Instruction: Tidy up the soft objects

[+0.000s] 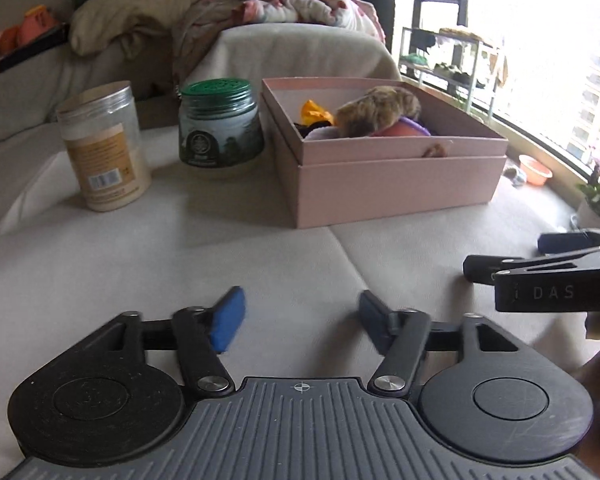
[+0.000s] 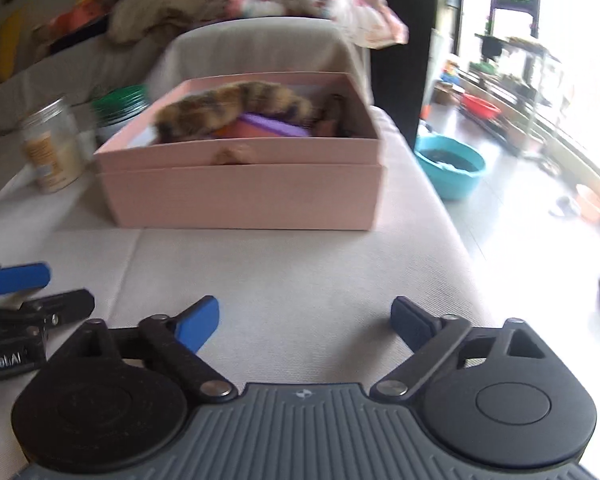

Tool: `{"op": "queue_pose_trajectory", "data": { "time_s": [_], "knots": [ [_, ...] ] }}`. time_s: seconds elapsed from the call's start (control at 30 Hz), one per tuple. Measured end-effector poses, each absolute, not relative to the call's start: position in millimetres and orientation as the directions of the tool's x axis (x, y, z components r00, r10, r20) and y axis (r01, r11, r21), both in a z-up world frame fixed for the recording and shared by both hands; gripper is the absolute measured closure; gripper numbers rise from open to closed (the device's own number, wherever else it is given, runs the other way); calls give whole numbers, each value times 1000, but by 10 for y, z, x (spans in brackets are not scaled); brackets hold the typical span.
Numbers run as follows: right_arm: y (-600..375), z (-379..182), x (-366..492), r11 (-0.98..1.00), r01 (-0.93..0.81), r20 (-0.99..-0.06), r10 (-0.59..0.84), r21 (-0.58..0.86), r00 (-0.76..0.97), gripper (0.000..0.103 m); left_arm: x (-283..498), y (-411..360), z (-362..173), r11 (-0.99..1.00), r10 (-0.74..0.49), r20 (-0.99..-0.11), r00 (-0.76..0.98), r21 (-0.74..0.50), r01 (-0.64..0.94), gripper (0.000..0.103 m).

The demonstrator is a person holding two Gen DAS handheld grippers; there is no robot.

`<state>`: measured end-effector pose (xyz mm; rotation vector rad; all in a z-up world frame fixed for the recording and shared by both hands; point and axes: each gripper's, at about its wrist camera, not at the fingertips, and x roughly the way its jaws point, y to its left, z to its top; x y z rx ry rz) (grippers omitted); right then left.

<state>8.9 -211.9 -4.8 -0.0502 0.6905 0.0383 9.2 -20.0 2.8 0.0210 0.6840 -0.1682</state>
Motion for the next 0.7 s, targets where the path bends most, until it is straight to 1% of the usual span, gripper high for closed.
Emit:
{"op": "queue_pose_trajectory", "data": {
  "time_s": [0.03, 0.1, 0.13, 0.27, 0.7],
  "knots": [
    [-2121, -52, 92, 999, -42, -639, 11, -33, 769, 7, 84, -226, 17, 987, -142, -624, 768, -36, 154, 24],
    [-2115, -69, 112, 999, -16, -645, -15, -43, 764, 0, 76, -314, -17, 991, -120, -612, 782, -22, 134, 22],
    [-2125, -72, 119, 999, -11, -642, -17, -39, 766, 0, 80, -339, -30, 992, -107, -606, 788, -15, 123, 22],
    [-2151, -132, 47, 999, -33, -591, 4, -39, 806, 0, 103, -360, -34, 996, -81, -598, 797, -24, 83, 22],
    [-2149, -137, 55, 999, -32, -591, 1, -42, 807, 0, 126, -384, -31, 997, -67, -599, 798, -12, 74, 21]
  ]
}}
